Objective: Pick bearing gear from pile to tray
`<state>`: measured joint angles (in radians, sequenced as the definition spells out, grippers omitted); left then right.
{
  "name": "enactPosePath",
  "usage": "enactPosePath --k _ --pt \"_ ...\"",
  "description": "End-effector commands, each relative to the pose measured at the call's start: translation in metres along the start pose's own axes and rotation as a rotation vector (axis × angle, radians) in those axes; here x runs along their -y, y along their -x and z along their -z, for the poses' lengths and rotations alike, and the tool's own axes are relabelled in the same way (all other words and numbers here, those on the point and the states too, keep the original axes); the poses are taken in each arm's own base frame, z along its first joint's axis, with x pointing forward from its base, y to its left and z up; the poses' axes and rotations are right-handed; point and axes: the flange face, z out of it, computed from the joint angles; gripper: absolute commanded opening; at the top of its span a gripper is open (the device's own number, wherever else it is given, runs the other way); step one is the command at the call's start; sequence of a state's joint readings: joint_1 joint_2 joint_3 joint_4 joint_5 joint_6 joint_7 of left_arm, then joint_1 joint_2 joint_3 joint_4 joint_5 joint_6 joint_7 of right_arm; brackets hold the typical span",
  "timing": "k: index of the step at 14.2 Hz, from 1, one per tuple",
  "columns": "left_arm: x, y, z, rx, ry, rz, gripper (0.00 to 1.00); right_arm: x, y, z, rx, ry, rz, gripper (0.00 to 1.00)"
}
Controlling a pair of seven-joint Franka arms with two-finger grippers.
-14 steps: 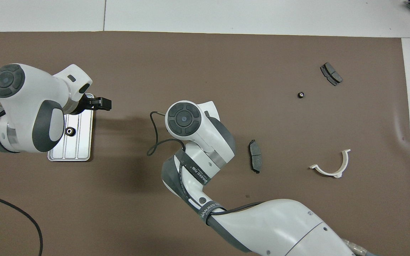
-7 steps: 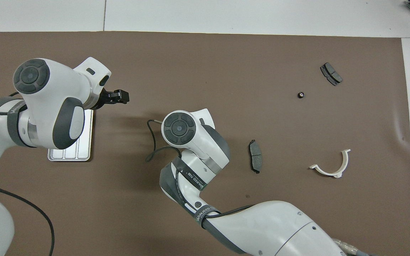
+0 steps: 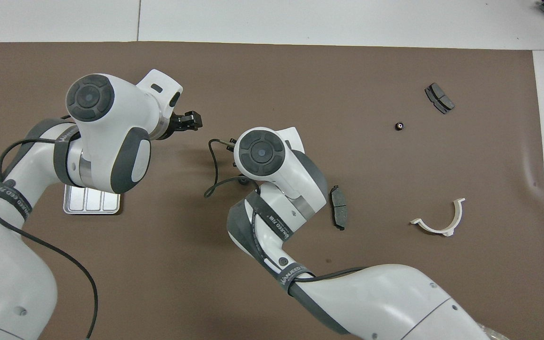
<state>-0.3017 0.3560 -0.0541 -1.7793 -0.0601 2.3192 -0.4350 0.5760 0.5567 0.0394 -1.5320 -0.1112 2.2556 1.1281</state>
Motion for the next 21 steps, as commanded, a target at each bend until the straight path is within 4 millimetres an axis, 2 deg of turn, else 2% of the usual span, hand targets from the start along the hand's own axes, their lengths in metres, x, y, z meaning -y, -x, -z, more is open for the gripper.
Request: enactPosePath --k 1,2,5,7,10,11,13,15,17,18,21 --pt "-0.042 0.015 -0.017 -0.002 0.013 0.010 0.78 -0.057 -0.040 0.041 -0.002 0.024 0.040 1.00" --pt "-0.054 0.024 -0.022 0.005 0.010 0.005 0.78 -0.079 -0.051 0.051 -0.002 0.032 0.072 1.00" --pt "-0.089 0.053 -0.036 0.032 0.005 -0.042 0.77 -0.128 -0.074 0.075 -0.008 0.048 0.147 1.00" --pt "-0.103 0.072 -0.053 0.058 -0.013 -0.066 0.76 -0.163 -0.087 0.087 0.005 0.075 0.200 1.00" --pt "-0.110 0.103 -0.072 0.094 -0.055 -0.122 0.72 -0.217 -0.113 0.115 0.026 0.063 0.266 1.00" --pt "-0.109 0.109 -0.075 0.101 -0.064 -0.130 0.70 -0.238 -0.125 0.122 0.040 0.058 0.305 1.00" --pt "-0.107 0.114 -0.079 0.112 -0.075 -0.137 0.66 -0.267 -0.142 0.130 0.047 0.060 0.378 1.00" --pt "-0.111 0.129 -0.081 0.132 -0.086 -0.156 0.57 -0.284 -0.157 0.130 0.048 0.063 0.430 1.00" --pt "-0.110 0.132 -0.082 0.137 -0.091 -0.158 0.51 -0.295 -0.169 0.123 0.054 0.065 0.475 1.00" --pt "-0.110 0.132 -0.082 0.139 -0.091 -0.159 0.46 -0.291 -0.176 0.115 0.056 0.064 0.478 1.00" --pt "-0.112 0.136 -0.080 0.153 -0.102 -0.166 0.24 -0.288 -0.202 0.082 0.047 0.057 0.484 1.00"
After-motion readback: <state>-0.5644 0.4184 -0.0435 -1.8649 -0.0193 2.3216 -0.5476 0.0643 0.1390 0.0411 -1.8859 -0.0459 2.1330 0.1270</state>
